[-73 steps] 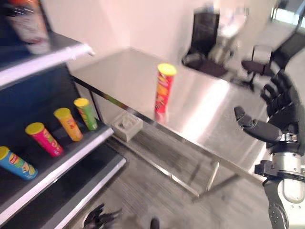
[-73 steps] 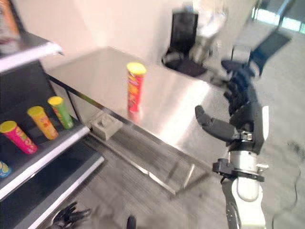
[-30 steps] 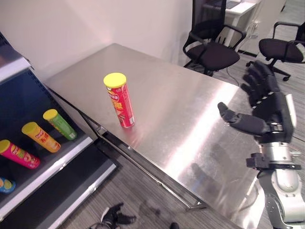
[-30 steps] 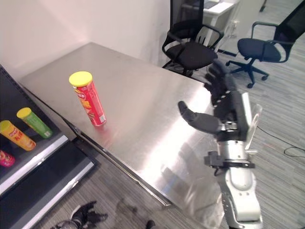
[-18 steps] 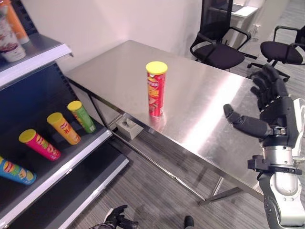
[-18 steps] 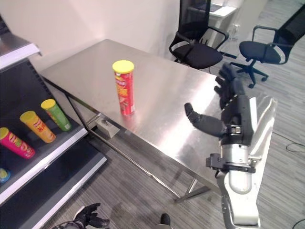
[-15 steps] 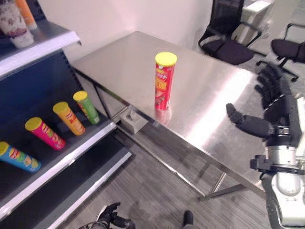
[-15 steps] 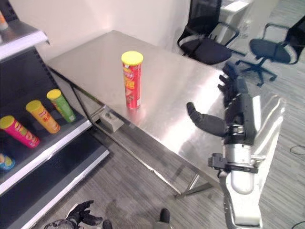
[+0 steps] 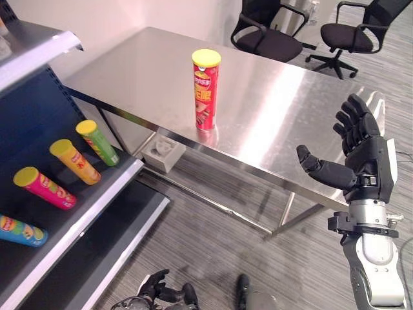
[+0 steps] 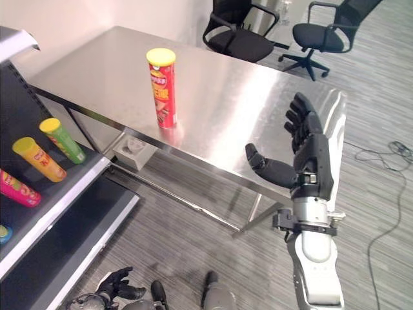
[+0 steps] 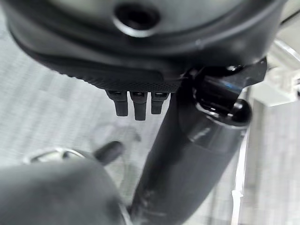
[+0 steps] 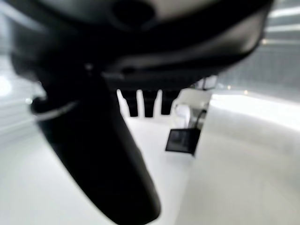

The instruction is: Put the goods on the table back onto the shelves and tidy them up.

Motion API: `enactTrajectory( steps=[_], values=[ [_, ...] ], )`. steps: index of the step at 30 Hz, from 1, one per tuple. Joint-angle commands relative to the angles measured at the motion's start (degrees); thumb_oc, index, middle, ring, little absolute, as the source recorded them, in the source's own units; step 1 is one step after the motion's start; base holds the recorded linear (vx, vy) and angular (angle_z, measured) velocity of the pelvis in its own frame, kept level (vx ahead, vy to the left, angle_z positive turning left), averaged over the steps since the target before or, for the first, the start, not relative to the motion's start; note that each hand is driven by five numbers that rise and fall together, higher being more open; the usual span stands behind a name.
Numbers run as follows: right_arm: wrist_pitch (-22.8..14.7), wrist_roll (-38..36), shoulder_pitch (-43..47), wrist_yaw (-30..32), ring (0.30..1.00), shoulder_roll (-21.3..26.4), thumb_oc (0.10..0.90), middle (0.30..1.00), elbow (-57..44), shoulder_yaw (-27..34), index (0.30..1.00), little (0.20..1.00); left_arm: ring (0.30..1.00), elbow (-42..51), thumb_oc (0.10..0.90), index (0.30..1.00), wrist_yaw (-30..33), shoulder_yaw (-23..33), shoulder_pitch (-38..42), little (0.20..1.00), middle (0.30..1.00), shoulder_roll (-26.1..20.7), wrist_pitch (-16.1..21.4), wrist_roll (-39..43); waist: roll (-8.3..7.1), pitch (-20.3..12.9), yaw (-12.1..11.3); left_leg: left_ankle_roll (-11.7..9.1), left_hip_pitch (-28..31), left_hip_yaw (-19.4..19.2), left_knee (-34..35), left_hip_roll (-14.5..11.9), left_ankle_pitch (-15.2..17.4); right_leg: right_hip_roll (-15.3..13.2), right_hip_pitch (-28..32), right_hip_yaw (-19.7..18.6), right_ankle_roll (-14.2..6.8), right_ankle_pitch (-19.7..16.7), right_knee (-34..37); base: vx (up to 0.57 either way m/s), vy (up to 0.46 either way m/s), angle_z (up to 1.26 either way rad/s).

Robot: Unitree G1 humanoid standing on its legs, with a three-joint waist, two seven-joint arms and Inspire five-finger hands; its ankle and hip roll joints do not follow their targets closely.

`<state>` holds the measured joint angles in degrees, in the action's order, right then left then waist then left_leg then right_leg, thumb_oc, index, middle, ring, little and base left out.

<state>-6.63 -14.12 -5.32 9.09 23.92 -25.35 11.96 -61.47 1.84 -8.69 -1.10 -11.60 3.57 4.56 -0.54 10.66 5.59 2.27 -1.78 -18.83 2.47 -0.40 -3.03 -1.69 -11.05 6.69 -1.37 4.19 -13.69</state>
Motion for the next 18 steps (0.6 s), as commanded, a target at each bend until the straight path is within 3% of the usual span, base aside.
enactTrajectory(
  steps=[1, 2, 4, 6, 8, 9, 13, 16, 18],
  values=[
    [-6.60, -1.90, 3.04, 0.13, 0.900, 1.54, 0.800, 0.900, -5.73, 3.29, 0.900, 0.900, 0.900, 2.44, 0.800, 0.900, 0.31, -0.65, -0.17, 0.900, 0.900, 0.13, 2.68, 0.55, -0.78, -2.82, -1.24, -1.81, 2.63, 2.34, -6.39, -0.97, 9.56, -0.23, 6.81, -0.91, -3.38, -2.83, 7.90, 0.06, -0.046, 0.15],
    [-6.60, -1.92, 2.99, 0.11, 0.900, 1.56, 0.800, 0.900, -5.75, 3.31, 0.900, 0.900, 0.900, 2.49, 0.800, 0.900, 0.31, -0.67, -0.23, 0.900, 0.900, 0.15, 2.65, 0.54, -0.72, -2.76, -1.24, -1.84, 2.61, 2.36, -6.65, -1.07, 9.73, -0.16, 7.02, -0.88, -3.36, -2.94, 8.12, 0.09, -0.098, 0.10],
    [-6.42, -2.29, 2.11, 0.00, 0.900, 1.98, 0.800, 0.900, -5.82, 4.46, 0.900, 0.900, 0.900, 4.49, 0.800, 0.900, 0.18, -1.39, -0.44, 0.900, 0.900, 0.24, 2.83, 0.28, -1.26, -2.48, -1.47, -3.27, 0.10, 2.48, -14.54, -2.25, 11.18, -0.48, 9.49, -0.36, -2.88, -3.25, 11.01, 0.07, -0.075, 0.06],
    [-6.28, -2.35, 2.00, -0.18, 0.900, 2.23, 0.800, 0.900, -5.80, 4.24, 0.900, 0.900, 0.900, 4.51, 0.800, 0.900, 0.33, -1.29, -0.93, 0.900, 0.900, 0.39, 2.85, 0.60, -1.47, -2.20, -1.86, -4.19, -2.64, 3.75, -20.27, -3.54, 10.23, -0.87, 11.00, -0.31, -2.21, -3.07, 12.00, 0.06, -0.019, 0.15],
    [-6.17, -2.24, 1.92, -0.24, 0.900, 2.35, 0.800, 0.900, -5.85, 4.27, 0.900, 0.900, 0.900, 4.27, 0.800, 0.900, 0.59, -1.14, -0.86, 0.900, 0.900, 0.54, 2.84, 0.90, -1.52, -2.18, -1.88, -4.60, -4.13, 4.75, -21.34, -4.49, 9.83, -1.19, 11.49, -0.05, -2.12, -2.76, 12.25, 0.09, 0.048, 0.03],
    [-6.08, -2.04, 2.04, -0.23, 0.900, 2.43, 0.800, 0.900, -5.89, 4.21, 0.900, 0.900, 0.900, 4.09, 0.800, 0.900, 0.81, -0.81, -0.73, 0.900, 0.900, 0.83, 2.87, 1.71, -1.75, -2.92, -2.18, -4.70, -4.34, 5.83, -17.57, -6.38, 9.21, -2.30, 12.15, 0.04, -2.88, -2.26, 12.93, 0.18, 0.130, -0.02],
    [-6.33, -2.31, 2.09, 0.34, 0.900, 3.00, 0.800, 0.900, -5.47, 3.37, 0.900, 0.900, 0.900, 2.91, 0.800, 0.900, 1.75, -1.04, -0.52, 0.900, 0.900, 1.08, 2.88, 2.06, -1.31, -4.27, -3.56, -7.12, -5.96, 12.08, -3.62, -12.04, -1.38, -3.72, 12.77, -0.72, -3.67, -0.31, 13.44, 0.24, 0.194, -0.14],
    [-6.02, -2.30, 0.67, 0.07, 0.900, 3.04, 0.800, 0.900, -6.28, 4.75, 0.900, 0.900, 0.900, 3.02, 0.800, 0.900, 1.60, -2.07, -0.65, 0.900, 0.900, 0.95, 2.49, -0.33, 0.85, -5.16, -2.68, -8.93, -4.07, 8.27, 2.44, -14.56, -3.68, -4.77, 13.91, -0.12, -4.64, 1.02, 13.15, 0.24, 0.250, -0.04],
    [-5.93, -1.97, -0.04, -0.19, 0.900, 2.77, 0.800, 0.900, -6.33, 4.41, 0.900, 0.900, 0.900, 2.31, 0.800, 0.900, 1.85, -1.85, -0.79, 0.900, 0.900, 1.11, 2.54, -0.76, 1.98, -6.26, -2.47, -9.33, -2.95, 8.01, 2.53, -13.05, -3.32, -6.30, 14.38, -0.84, -5.40, 0.47, 12.89, 0.23, 0.233, -0.09]
  ],
)
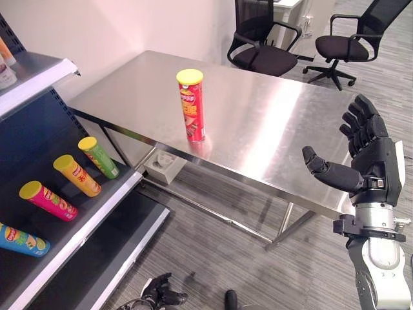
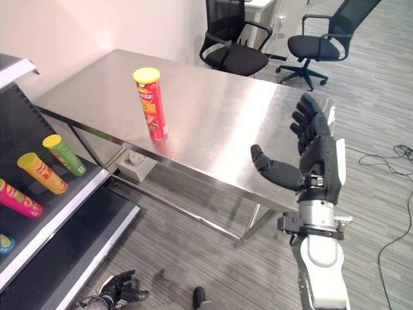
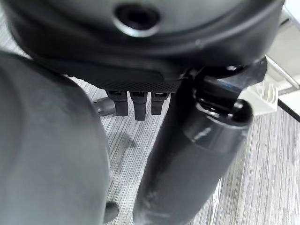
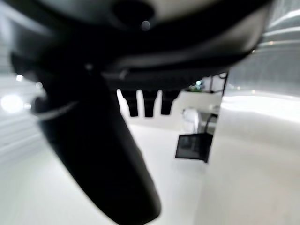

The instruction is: Put the goods on the table back onto the shelves and tidy them up.

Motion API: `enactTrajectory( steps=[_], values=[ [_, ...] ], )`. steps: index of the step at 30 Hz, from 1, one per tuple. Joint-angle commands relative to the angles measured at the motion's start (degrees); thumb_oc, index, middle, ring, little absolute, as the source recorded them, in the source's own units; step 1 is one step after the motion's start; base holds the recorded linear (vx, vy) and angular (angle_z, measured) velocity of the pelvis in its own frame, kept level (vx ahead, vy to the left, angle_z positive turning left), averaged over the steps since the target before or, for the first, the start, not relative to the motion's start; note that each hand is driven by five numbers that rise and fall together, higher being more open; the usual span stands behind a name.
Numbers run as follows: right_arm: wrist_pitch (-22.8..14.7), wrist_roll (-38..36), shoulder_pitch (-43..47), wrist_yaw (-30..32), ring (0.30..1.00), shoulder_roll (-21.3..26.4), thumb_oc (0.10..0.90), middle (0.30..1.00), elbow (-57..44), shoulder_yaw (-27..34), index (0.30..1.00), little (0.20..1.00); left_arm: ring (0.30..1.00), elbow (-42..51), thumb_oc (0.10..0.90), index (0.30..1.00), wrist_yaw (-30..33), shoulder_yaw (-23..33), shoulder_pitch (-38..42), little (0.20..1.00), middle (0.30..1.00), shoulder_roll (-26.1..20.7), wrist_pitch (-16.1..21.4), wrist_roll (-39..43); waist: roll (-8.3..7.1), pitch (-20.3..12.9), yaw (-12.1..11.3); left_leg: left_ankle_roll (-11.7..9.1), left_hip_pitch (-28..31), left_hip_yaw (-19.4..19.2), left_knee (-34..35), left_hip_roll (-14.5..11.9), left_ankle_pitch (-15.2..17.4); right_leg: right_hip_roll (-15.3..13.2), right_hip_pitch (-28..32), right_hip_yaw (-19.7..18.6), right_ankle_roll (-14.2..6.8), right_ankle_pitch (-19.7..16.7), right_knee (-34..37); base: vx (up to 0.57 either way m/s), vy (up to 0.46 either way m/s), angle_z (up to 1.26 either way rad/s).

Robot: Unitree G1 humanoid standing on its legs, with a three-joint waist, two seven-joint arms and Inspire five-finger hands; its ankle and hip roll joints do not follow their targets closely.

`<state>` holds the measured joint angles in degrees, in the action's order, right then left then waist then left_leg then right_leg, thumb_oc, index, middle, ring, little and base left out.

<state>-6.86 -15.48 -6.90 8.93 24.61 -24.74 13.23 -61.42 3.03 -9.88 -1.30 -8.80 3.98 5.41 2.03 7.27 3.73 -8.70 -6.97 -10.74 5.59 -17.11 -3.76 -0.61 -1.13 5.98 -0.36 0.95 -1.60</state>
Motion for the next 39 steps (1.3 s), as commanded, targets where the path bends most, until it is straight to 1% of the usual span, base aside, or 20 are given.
enactTrajectory(
  steps=[1, 2, 3, 4, 5, 9, 14, 17, 19, 20, 27, 30, 32, 39],
  values=[
    [-5.68, -0.59, 1.51, -0.03, 0.900, 2.08, 0.800, 0.900, -6.98, 3.12, 0.900, 0.900, 0.900, 2.23, 0.800, 0.900, 0.67, -0.64, -0.60, 0.900, 0.900, -1.67, 2.14, -1.61, -0.65, -2.89, -0.61, 1.70, 2.29, -0.15, -0.59, 3.77, -2.55, -7.49, 4.49, -0.18, -6.47, 3.72, 0.83, 0.20, 0.205, -0.14],
    [-5.12, 0.39, 1.72, -0.38, 0.900, 1.86, 0.800, 0.900, -7.13, 2.76, 0.900, 0.900, 0.900, 2.19, 0.800, 0.900, 0.58, -0.53, -0.12, 0.900, 0.900, -2.02, 2.21, -1.79, -0.46, -3.08, -0.30, 1.90, 3.06, -0.99, -0.59, 4.90, -2.28, -8.95, 4.39, -0.44, -7.01, 2.96, 0.83, 0.13, 0.128, -0.28],
    [-5.09, 0.43, 1.75, -0.36, 0.900, 1.83, 0.800, 0.900, -7.14, 2.73, 0.900, 0.900, 0.900, 2.17, 0.800, 0.900, 0.58, -0.50, -0.10, 0.900, 0.900, -2.04, 2.21, -1.80, -0.57, -3.04, -0.42, 1.96, 3.17, -1.18, -0.59, 4.99, -2.23, -9.06, 4.39, -0.61, -7.07, 2.95, 0.84, 0.19, 0.234, -0.44],
    [-4.95, 1.43, 3.20, -0.07, 0.900, 1.64, 0.800, 0.900, -7.39, 2.06, 0.900, 0.900, 0.900, 1.27, 0.800, 0.900, 0.87, -0.99, 0.45, 0.900, 0.900, -2.40, 2.23, -2.53, -0.70, -2.83, -0.14, 2.56, 3.87, -2.19, -0.61, 6.05, -1.62, -10.17, 3.83, -1.41, -7.67, 2.07, 0.93, 0.11, 0.187, -0.36],
    [-4.86, 1.37, 4.22, 0.03, 0.900, 1.62, 0.800, 0.900, -7.38, 1.03, 0.900, 0.900, 0.900, 0.54, 0.800, 0.900, 1.10, -0.66, 1.05, 0.900, 0.900, -2.50, 2.02, -2.15, -1.17, -2.43, -0.30, 3.19, 4.45, -3.31, -0.90, 6.76, -1.07, -10.95, 3.10, -2.45, -8.15, 1.22, 1.09, 0.13, 0.206, -0.35],
    [-4.63, 1.40, 4.22, -0.66, 0.900, 1.55, 0.800, 0.900, -7.37, 0.10, 0.900, 0.900, 0.900, 1.18, 0.800, 0.900, 0.73, -1.39, 1.38, 0.900, 0.900, -2.77, 2.21, -2.97, -1.75, -2.54, -0.15, 3.75, 5.22, -4.56, -0.73, 7.48, -0.28, -11.56, 2.69, -2.82, -8.95, -0.05, 2.08, 0.07, 0.053, -0.24],
    [-4.96, 0.08, 4.02, -1.53, 0.900, 1.36, 0.800, 0.900, -7.95, -0.97, 0.900, 0.900, 0.900, 1.32, 0.800, 0.900, 0.20, -1.77, 1.22, 0.900, 0.900, -2.88, 2.03, -3.55, -2.41, -3.15, -0.27, 3.65, 5.59, -5.15, -0.59, 7.21, 0.24, -11.48, 2.83, -2.55, -9.38, -1.03, 3.82, 0.06, -0.030, -0.02],
    [-5.43, -2.15, 4.09, -2.52, 0.900, 1.64, 0.800, 0.900, -8.57, -1.81, 0.900, 0.900, 0.900, 0.55, 0.800, 0.900, -0.07, -1.99, 1.11, 0.900, 0.900, -2.93, 2.01, -4.51, -2.47, -3.39, -0.38, 3.43, 5.88, -5.22, -0.59, 6.95, 0.43, -11.31, 3.25, -2.23, -9.44, -1.27, 4.63, 0.06, -0.050, -0.04],
    [-5.58, -4.12, 4.37, -3.37, 0.900, 2.42, 0.800, 0.900, -8.60, -2.37, 0.900, 0.900, 0.900, 0.77, 0.800, 0.900, -0.34, -2.01, 0.69, 0.900, 0.900, -3.16, 2.01, -4.89, -2.37, -3.50, -0.62, 3.25, 5.98, -5.05, -0.59, 6.77, 0.44, -11.16, 3.65, -1.84, -9.45, -1.35, 5.07, 0.08, -0.066, -0.03],
    [-5.26, -4.78, 5.33, -3.80, 0.900, 3.59, 0.800, 0.900, -8.54, -3.04, 0.900, 0.900, 0.900, 0.43, 0.800, 0.900, -0.46, -1.97, 0.33, 0.900, 0.900, -3.18, 1.92, -5.00, -2.23, -3.56, -0.88, 3.06, 5.97, -4.80, -0.59, 6.69, 0.35, -11.06, 3.96, -1.59, -9.43, -1.37, 5.42, 0.08, -0.070, -0.02],
    [-4.65, -8.37, 10.54, -4.21, 0.900, 7.89, 0.800, 0.900, -6.97, -5.95, 0.900, 0.900, 0.900, 0.38, 0.800, 0.900, -0.82, -2.45, -0.73, 0.900, 0.900, -3.70, 1.57, -5.07, -1.82, -3.97, -2.26, 2.66, 5.08, -3.86, -0.59, 6.64, 0.18, -10.93, 4.50, -0.01, -9.45, -1.53, 6.18, 0.05, -0.043, 0.05],
    [-4.48, -8.74, 12.40, -3.70, 0.900, 9.13, 0.800, 0.900, -6.25, -6.56, 0.900, 0.900, 0.900, 0.69, 0.800, 0.900, -0.81, -2.64, -0.92, 0.900, 0.900, -3.89, 1.51, -5.06, -1.72, -3.94, -2.61, 2.65, 4.83, -3.55, -0.59, 6.74, 0.13, -10.97, 4.62, 0.33, -9.47, -1.50, 6.21, 0.03, -0.021, 0.14],
    [-4.01, -9.29, 15.44, -2.91, 0.900, 11.14, 0.800, 0.900, -5.08, -7.37, 0.900, 0.900, 0.900, 1.41, 0.800, 0.900, -0.87, -3.21, -1.25, 0.900, 0.900, -4.36, 1.39, -4.88, -1.60, -3.90, -3.30, 2.64, 4.41, -3.01, -0.59, 7.01, 0.22, -11.16, 4.74, 0.86, -9.59, -1.54, 6.25, 0.04, -0.021, 0.16],
    [-3.22, -10.69, 23.06, -0.82, 0.900, 14.70, 0.800, 0.900, -1.04, -10.32, 0.900, 0.900, 0.900, 2.68, 0.800, 0.900, -1.15, -5.46, -1.31, 0.900, 0.900, -5.31, 1.13, -5.54, -1.40, -4.02, -4.52, 2.83, 3.63, -2.30, -0.59, 7.74, 0.50, -11.78, 4.65, 1.97, -9.94, -2.07, 6.36, 0.03, -0.006, 0.09]
  ],
)
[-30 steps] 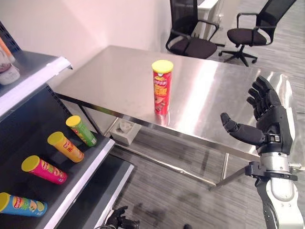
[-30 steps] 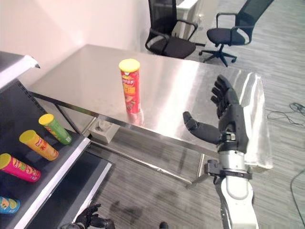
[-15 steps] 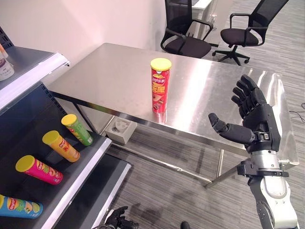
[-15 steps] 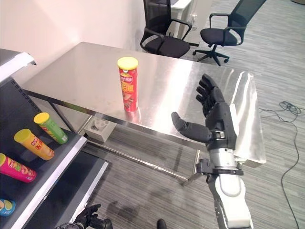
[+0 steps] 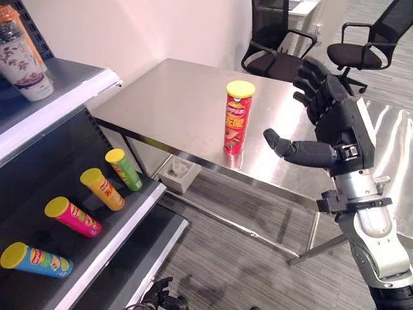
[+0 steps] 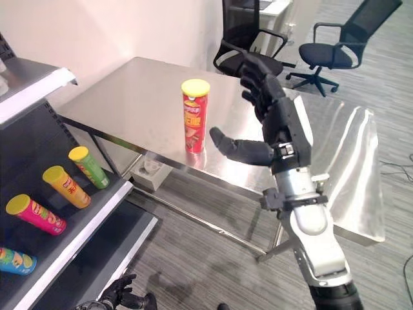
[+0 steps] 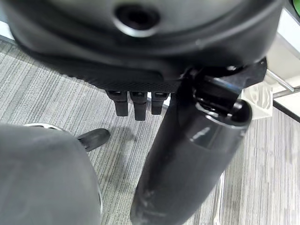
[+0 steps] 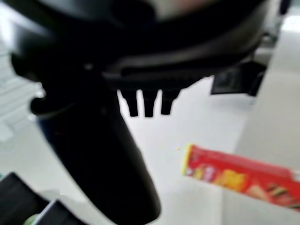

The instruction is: Put the goods on the table back onto the shelves and tidy them up.

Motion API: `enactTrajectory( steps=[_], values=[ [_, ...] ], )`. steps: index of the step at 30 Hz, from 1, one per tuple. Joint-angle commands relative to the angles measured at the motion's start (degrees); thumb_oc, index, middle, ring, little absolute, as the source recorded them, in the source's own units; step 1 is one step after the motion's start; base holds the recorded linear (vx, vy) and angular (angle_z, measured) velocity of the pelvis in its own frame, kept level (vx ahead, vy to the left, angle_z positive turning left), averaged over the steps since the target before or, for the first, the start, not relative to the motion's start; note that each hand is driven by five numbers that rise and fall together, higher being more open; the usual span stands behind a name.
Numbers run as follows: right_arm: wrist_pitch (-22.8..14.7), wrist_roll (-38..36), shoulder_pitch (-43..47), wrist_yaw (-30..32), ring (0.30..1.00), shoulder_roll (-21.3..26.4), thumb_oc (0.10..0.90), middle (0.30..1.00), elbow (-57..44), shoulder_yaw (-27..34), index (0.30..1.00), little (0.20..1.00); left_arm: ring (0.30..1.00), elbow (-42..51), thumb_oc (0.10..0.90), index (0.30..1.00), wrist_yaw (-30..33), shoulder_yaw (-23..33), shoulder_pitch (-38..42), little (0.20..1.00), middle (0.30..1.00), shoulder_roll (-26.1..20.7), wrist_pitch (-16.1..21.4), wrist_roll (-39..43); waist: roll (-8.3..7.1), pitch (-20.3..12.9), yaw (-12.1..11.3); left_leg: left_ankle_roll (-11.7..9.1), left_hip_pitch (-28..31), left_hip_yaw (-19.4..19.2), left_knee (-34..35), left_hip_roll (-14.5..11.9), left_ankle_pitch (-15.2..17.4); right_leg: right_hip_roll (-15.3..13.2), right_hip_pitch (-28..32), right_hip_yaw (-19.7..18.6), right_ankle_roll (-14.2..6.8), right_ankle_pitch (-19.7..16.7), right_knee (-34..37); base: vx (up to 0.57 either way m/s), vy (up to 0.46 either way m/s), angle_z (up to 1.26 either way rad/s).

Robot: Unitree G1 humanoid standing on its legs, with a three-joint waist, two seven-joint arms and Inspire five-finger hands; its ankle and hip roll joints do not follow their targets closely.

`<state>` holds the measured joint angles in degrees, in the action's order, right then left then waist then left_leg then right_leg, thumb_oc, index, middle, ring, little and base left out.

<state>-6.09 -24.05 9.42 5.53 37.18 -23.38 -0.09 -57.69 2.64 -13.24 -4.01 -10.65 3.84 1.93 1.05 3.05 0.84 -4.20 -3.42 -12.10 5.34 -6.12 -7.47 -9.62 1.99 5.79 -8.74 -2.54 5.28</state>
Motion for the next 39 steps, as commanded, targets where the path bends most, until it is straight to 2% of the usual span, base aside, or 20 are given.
enactTrajectory(
  steps=[1, 7, 15, 21, 39],
  values=[
    [-3.88, -2.01, 7.27, 2.86, 0.900, 2.40, 0.800, 0.900, -2.06, 2.71, 0.900, 0.900, 0.900, -1.13, 0.800, 0.900, -0.71, -2.26, 1.38, 0.900, 0.900, -3.54, 1.22, -2.15, -0.39, 0.13, -1.78, -1.67, 0.03, -0.86, -0.34, -3.17, 4.24, -2.85, 1.62, 2.26, -1.59, 1.41, -0.50, 0.03, -0.003, 0.05],
    [-3.03, -0.85, 12.19, 4.56, 0.900, 4.34, 0.800, 0.900, 1.66, 0.73, 0.900, 0.900, 0.900, -0.23, 0.800, 0.900, -0.45, -3.20, 1.30, 0.900, 0.900, -3.87, 1.10, -2.27, -0.39, -0.19, -2.81, -1.52, -0.19, -0.18, -0.34, -2.51, 4.59, -3.46, 2.23, 3.46, -2.00, 1.08, -0.31, 0.01, 0.000, 0.01],
    [-2.43, -0.26, 14.40, 5.34, 0.900, 5.23, 0.800, 0.900, 4.72, -0.29, 0.900, 0.900, 0.900, -0.24, 0.800, 0.900, -0.28, -3.96, 1.33, 0.900, 0.900, -4.05, 1.18, -2.66, -0.75, -0.56, -3.45, -1.30, -0.08, 0.49, -0.34, -1.89, 5.02, -3.83, 3.05, 4.43, -2.26, 0.87, -0.33, 0.01, 0.001, 0.02],
    [-2.23, -4.53, 17.33, 4.78, 0.900, 7.09, 0.800, 0.900, 9.13, -2.89, 0.900, 0.900, 0.900, -0.16, 0.800, 0.900, -0.56, -5.14, 1.42, 0.900, 0.900, -4.63, 1.35, -3.10, -1.45, -0.98, -4.37, -1.21, 0.08, 1.08, -0.34, -1.39, 5.30, -4.16, 3.96, 5.61, -2.46, 0.62, -0.42, 0.03, -0.002, 0.11],
    [-2.18, -7.58, 22.83, 6.30, 0.900, 8.62, 0.800, 0.900, 17.38, -4.28, 0.900, 0.900, 0.900, 0.16, 0.800, 0.900, -0.82, -6.67, 0.81, 0.900, 0.900, -5.63, 1.48, -3.47, -2.20, -1.63, -5.99, -1.07, 0.17, 2.64, -0.34, -0.34, 5.55, -4.63, 5.30, 7.17, -2.80, -0.93, -0.58, 0.02, -0.006, 0.04]
  ],
)
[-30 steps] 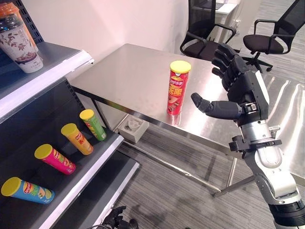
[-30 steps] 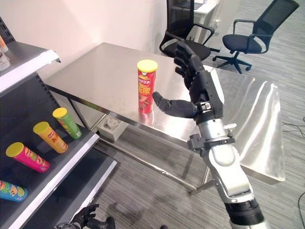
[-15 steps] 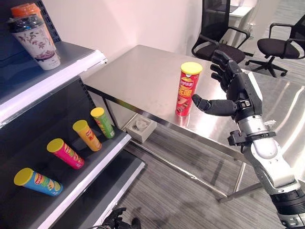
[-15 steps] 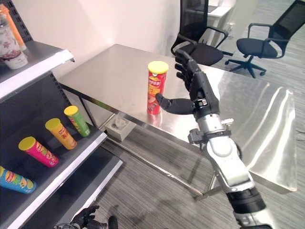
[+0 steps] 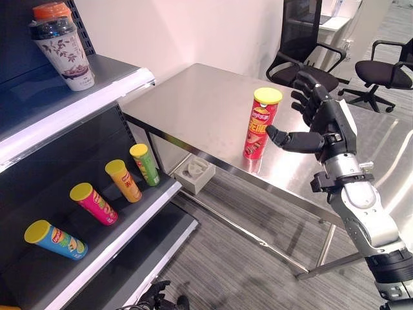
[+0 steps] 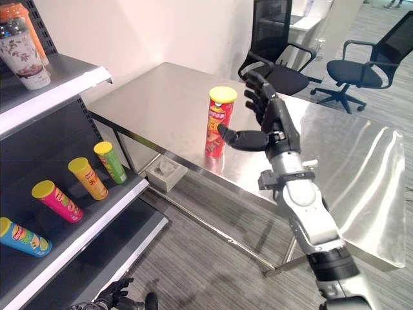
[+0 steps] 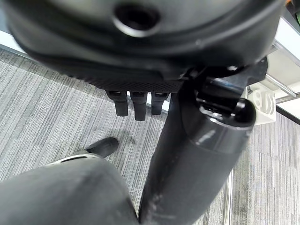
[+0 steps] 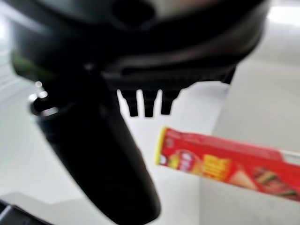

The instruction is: Put the goods on the table back onto the shelves and tidy them up.

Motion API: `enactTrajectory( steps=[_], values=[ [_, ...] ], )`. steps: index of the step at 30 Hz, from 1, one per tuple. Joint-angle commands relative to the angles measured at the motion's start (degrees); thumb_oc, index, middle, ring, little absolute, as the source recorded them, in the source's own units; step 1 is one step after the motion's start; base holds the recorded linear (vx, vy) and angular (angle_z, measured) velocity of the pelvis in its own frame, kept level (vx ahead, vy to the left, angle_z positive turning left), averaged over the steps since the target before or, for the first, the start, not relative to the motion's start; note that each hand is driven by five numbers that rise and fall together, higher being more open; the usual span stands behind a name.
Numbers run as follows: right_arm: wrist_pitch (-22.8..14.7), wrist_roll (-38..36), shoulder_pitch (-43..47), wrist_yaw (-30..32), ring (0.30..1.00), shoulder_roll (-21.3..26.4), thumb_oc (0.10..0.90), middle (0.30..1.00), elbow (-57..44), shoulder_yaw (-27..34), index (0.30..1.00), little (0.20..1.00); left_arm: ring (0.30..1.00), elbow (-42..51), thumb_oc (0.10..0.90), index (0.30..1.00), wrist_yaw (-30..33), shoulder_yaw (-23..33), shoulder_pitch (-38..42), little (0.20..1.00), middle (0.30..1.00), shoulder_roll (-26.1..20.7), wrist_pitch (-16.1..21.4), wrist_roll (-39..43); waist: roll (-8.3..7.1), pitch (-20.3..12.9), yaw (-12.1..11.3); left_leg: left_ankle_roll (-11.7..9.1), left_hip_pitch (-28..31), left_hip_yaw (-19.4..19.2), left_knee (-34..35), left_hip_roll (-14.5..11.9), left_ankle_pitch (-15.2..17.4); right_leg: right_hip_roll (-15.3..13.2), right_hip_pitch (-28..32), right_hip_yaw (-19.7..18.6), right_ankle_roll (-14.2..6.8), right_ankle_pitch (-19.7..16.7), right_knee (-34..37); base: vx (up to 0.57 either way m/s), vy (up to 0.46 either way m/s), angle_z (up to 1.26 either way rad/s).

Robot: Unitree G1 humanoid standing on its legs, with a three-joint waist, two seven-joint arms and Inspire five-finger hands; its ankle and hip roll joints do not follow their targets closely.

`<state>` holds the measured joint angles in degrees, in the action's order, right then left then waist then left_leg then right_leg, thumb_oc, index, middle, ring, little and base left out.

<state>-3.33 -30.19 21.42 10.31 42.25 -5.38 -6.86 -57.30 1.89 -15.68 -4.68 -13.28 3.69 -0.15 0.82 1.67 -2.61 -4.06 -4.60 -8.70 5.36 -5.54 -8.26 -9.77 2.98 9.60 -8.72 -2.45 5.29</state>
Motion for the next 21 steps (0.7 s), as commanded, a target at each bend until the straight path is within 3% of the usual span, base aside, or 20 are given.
enactTrajectory(
  steps=[1, 21],
  values=[
    [-4.89, -1.72, 11.15, 1.50, 0.900, 3.57, 0.800, 0.900, -0.28, 2.32, 0.900, 0.900, 0.900, -0.42, 0.800, 0.900, -0.07, -4.21, 1.53, 0.900, 0.900, -3.01, 1.59, -1.42, -2.01, -0.28, -2.65, -1.21, 1.36, -0.71, -0.36, -0.94, 6.37, -4.48, 4.32, 3.45, -2.82, -1.08, -0.59, 0.03, -0.014, 0.12],
    [-4.86, -6.16, 16.58, 1.83, 0.900, 4.57, 0.800, 0.900, 9.93, 0.31, 0.900, 0.900, 0.900, -1.04, 0.800, 0.900, -0.08, -5.00, 1.42, 0.900, 0.900, -4.01, 1.82, -0.77, -3.25, -0.48, -4.94, -1.27, 0.24, 1.10, -0.36, -0.08, 6.42, -4.67, 5.06, 5.46, -3.27, -2.56, -0.33, 0.02, -0.001, 0.06]
  ],
)
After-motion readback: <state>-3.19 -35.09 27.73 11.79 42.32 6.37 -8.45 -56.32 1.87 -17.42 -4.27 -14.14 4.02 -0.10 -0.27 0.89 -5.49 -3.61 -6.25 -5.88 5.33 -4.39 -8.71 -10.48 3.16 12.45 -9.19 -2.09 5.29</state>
